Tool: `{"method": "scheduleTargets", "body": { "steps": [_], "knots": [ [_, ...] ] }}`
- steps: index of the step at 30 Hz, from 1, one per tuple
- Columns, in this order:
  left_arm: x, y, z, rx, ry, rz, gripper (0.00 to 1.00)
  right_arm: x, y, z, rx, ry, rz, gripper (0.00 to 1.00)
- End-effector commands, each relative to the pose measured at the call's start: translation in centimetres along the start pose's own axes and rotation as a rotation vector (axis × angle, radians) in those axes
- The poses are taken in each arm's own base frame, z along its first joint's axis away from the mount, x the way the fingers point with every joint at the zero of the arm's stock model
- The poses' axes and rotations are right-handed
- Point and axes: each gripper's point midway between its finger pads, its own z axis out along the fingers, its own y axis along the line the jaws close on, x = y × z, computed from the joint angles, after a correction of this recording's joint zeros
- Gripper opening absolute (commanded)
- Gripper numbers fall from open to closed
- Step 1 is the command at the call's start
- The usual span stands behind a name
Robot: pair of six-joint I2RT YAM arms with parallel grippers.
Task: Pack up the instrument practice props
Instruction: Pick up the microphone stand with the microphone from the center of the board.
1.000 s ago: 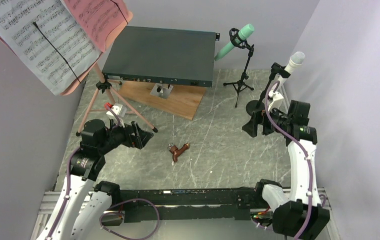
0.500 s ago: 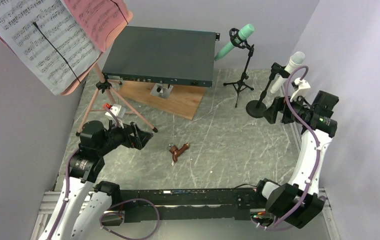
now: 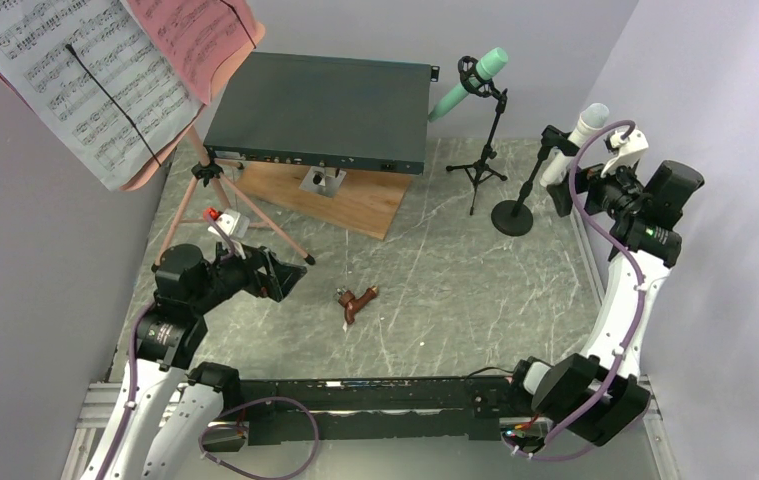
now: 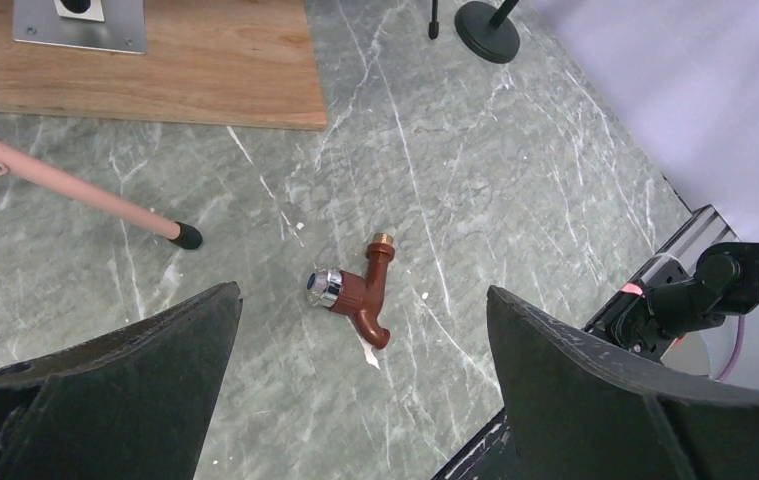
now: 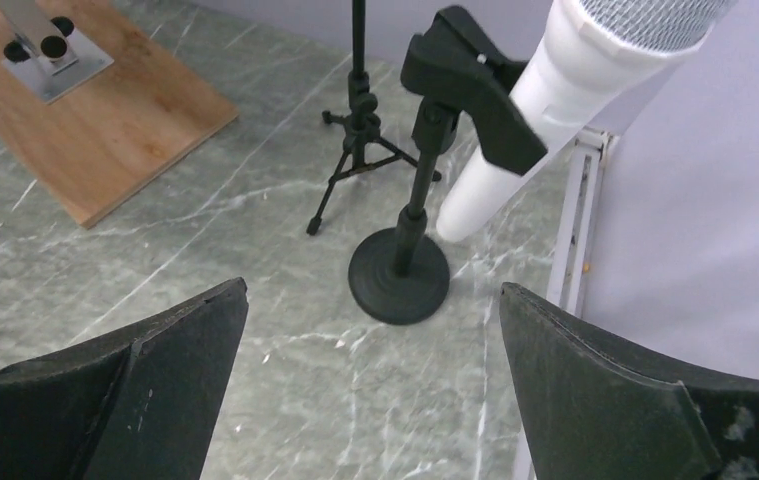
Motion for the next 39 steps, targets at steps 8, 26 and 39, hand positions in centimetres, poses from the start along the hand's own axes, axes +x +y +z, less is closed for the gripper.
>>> {"method": "scheduleTargets", "body": {
  "steps": [8, 26, 39],
  "knots": [
    [0.0, -0.6, -0.1, 0.046, -0.004, 0.013, 0.99, -4.0, -2.6, 2.8, -0.163, -0.123, -0.190, 1.00],
    [-0.1, -0.4, 0.1, 0.061, -0.007, 0.004, 0.99, -3.5, -5.9, 7.2, -0.280, -0.178, -0.282, 0.99],
    [-0.2, -0.1, 0.1, 0.054, -0.013, 0.004, 0.99, -3.8, -5.6, 9.6, -0.399, -0.241, -0.240, 0.86]
  ]
}}
